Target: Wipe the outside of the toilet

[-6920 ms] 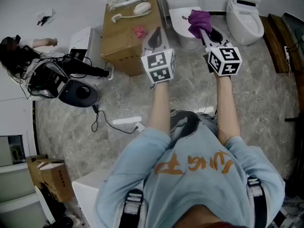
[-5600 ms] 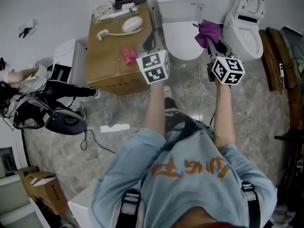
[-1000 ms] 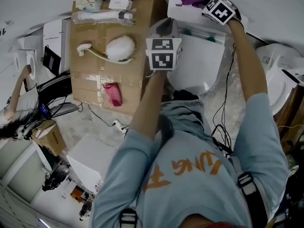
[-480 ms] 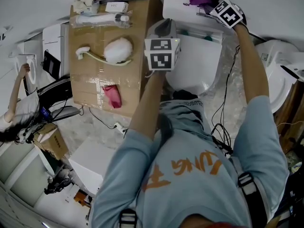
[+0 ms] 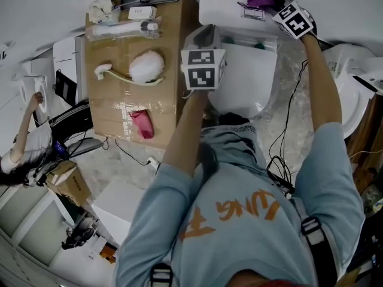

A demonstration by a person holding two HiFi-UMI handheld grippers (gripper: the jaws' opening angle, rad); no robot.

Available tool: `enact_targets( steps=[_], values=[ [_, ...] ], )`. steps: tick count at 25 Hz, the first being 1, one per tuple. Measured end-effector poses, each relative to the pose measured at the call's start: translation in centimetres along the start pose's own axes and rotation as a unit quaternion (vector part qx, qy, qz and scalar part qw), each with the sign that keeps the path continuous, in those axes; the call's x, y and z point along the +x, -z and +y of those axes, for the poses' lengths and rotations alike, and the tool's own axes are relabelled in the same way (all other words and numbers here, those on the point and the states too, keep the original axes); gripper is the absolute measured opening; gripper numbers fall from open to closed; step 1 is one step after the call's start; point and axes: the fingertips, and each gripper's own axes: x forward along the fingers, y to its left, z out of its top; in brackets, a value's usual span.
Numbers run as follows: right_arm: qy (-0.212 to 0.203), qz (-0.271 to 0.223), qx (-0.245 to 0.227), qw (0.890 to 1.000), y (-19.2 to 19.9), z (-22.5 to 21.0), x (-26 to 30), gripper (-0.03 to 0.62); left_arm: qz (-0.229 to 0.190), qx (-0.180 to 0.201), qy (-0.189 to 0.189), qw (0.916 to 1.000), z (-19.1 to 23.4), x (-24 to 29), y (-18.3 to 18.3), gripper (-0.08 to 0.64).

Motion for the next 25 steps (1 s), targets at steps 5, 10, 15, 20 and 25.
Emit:
enact_targets(
  steps=[5,10,15,20,25],
  values=[
    [0.017,-0.001,0.014,1.000,1.7,-0.8,-1.2,0.069,0.000,0.000,0.003,1.0000,-0.1,0.1,0.2,0.025],
    [0.044,-0.008,0.039,0.998,3.8,-1.8,-2.8,0.069,0.002,0.000,0.007,1.0000,-0.6,0.0,0.4,0.026],
    [0.064,-0.006,0.071,0.995,5.7,-2.5,-4.3,0.069,-0.003,-0.003,0.011,0.9999,-0.7,0.0,0.2,0.026],
    [0.093,-0.007,0.100,0.991,7.2,-3.0,-5.5,0.069,-0.008,-0.013,0.009,0.9998,-0.4,-0.4,0.3,0.026],
    [0.130,-0.019,0.179,0.975,9.0,-2.7,-6.9,0.071,-0.011,-0.029,0.003,0.9995,0.0,-1.8,1.3,0.026]
  ],
)
